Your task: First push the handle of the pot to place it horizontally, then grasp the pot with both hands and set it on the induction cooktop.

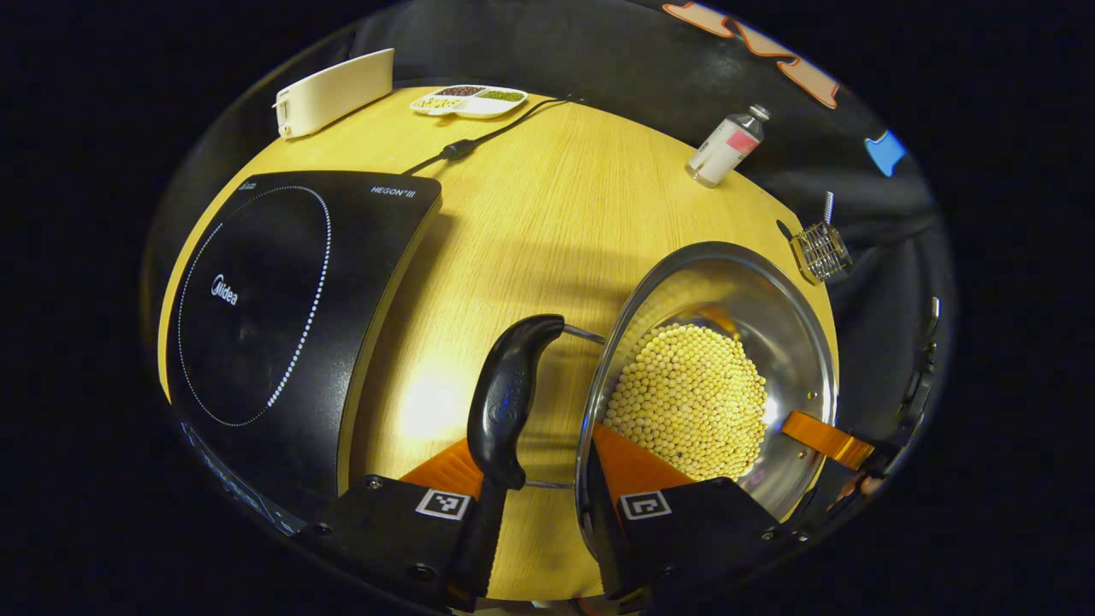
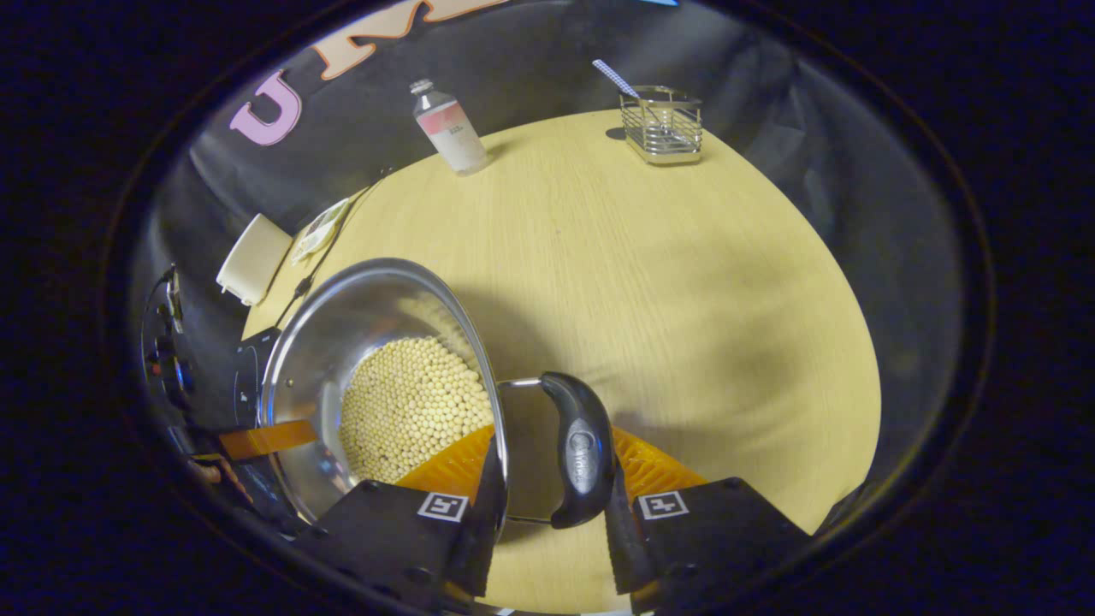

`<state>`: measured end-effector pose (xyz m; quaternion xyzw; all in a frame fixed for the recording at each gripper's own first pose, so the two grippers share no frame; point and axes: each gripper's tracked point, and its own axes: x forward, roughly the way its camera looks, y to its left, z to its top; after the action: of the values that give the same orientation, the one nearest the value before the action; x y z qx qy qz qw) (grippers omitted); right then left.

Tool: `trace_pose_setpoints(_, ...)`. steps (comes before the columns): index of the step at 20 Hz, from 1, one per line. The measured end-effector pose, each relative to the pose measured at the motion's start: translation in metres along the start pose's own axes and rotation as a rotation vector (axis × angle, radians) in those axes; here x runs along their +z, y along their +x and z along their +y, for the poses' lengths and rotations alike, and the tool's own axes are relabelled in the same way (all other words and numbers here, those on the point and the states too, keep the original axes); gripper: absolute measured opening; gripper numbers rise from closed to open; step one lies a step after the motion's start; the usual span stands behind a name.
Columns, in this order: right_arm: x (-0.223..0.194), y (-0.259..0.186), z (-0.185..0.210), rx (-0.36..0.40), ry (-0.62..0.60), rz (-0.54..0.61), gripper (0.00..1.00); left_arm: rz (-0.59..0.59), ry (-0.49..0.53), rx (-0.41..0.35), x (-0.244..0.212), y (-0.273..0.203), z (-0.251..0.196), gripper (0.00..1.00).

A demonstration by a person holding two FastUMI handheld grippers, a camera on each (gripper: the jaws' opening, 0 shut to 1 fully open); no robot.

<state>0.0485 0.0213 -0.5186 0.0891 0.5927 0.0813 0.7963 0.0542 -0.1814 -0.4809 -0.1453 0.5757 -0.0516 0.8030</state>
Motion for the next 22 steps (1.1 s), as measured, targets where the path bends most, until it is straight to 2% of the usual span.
trace_pose_setpoints(2,0.004,-0.003,0.002,0.01,0.008,-0.015,0.53,-0.032,0.02,0.012,0.006,-0.004,-0.001,0.49)
trace_pose_setpoints(3,0.006,-0.004,0.003,0.013,0.01,-0.022,0.58,-0.046,0.039,0.017,0.009,-0.005,-0.002,0.5)
trace_pose_setpoints(6,0.006,-0.008,0.002,0.019,0.033,-0.045,0.46,-0.075,0.066,0.026,0.011,-0.009,-0.003,0.49)
trace_pose_setpoints(8,0.005,-0.008,0.004,0.022,0.043,-0.05,0.46,-0.091,0.054,0.027,0.011,-0.013,-0.003,0.51)
trace_pose_setpoints(9,0.007,-0.009,0.004,0.02,0.043,-0.063,0.46,-0.098,0.055,0.024,0.01,-0.016,-0.004,0.47)
trace_pose_setpoints(10,0.009,-0.012,0.004,0.02,0.036,-0.079,0.51,-0.104,0.06,0.021,0.01,-0.019,-0.004,0.47)
trace_pose_setpoints(11,0.01,-0.015,0.003,0.019,0.034,-0.088,0.45,-0.115,0.063,0.015,0.012,-0.022,-0.004,0.47)
trace_pose_setpoints(19,0.022,-0.046,0.01,0.004,0.064,-0.161,0.45,-0.178,0.126,-0.021,0.043,-0.048,0.009,0.49)
trace_pose_setpoints(22,0.012,-0.063,0.031,-0.017,0.075,-0.199,0.45,-0.187,0.146,-0.049,0.061,-0.055,0.027,0.47)
